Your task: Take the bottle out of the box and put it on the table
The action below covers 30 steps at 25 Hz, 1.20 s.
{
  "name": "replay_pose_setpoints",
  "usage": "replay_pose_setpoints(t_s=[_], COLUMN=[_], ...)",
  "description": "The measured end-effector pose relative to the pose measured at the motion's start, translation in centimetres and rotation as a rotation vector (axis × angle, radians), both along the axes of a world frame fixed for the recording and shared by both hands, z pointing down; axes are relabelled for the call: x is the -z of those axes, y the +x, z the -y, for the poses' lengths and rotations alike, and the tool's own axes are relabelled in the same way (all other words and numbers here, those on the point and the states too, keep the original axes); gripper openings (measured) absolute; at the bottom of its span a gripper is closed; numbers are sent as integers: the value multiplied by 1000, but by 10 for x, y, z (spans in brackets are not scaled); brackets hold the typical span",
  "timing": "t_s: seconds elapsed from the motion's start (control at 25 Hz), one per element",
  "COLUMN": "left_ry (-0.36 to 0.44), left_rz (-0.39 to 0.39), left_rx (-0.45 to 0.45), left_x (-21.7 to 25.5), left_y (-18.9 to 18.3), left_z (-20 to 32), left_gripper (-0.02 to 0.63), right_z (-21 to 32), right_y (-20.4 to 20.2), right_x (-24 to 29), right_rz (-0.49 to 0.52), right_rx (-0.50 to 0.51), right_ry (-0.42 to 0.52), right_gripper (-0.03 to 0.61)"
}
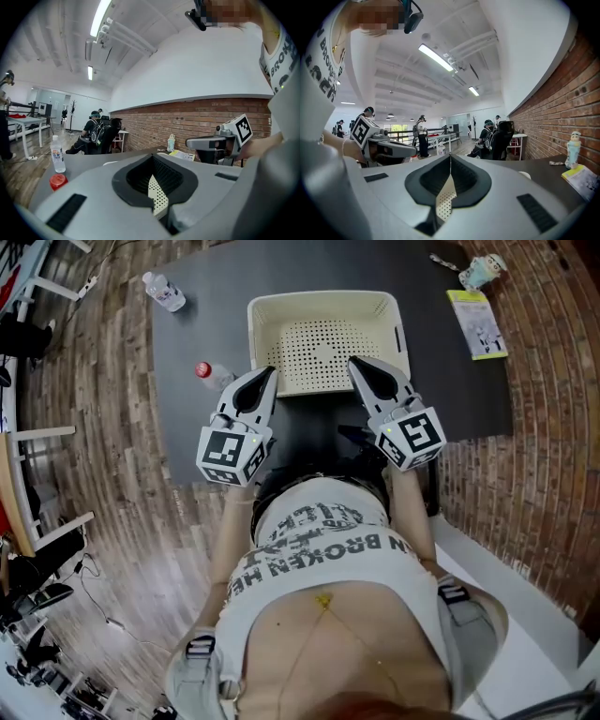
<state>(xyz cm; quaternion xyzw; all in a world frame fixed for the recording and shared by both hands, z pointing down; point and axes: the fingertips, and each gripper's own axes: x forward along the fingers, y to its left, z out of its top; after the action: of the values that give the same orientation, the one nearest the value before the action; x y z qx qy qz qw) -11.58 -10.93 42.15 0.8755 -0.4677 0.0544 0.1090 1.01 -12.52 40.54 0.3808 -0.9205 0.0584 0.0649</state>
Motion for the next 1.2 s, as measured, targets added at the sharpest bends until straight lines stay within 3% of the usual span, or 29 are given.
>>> replay_pose_setpoints(t_s=[1.2], left_ry=[-61], left_rz=[2], left_rx=[42], left_x=[-17], left_y=[20], left_z=[7], left_gripper=[6], right_z=[12], right_y=[24], right_x=[-6], right_rz=[-3], right_rx=[39], right_ry=[-17], right_gripper=[9])
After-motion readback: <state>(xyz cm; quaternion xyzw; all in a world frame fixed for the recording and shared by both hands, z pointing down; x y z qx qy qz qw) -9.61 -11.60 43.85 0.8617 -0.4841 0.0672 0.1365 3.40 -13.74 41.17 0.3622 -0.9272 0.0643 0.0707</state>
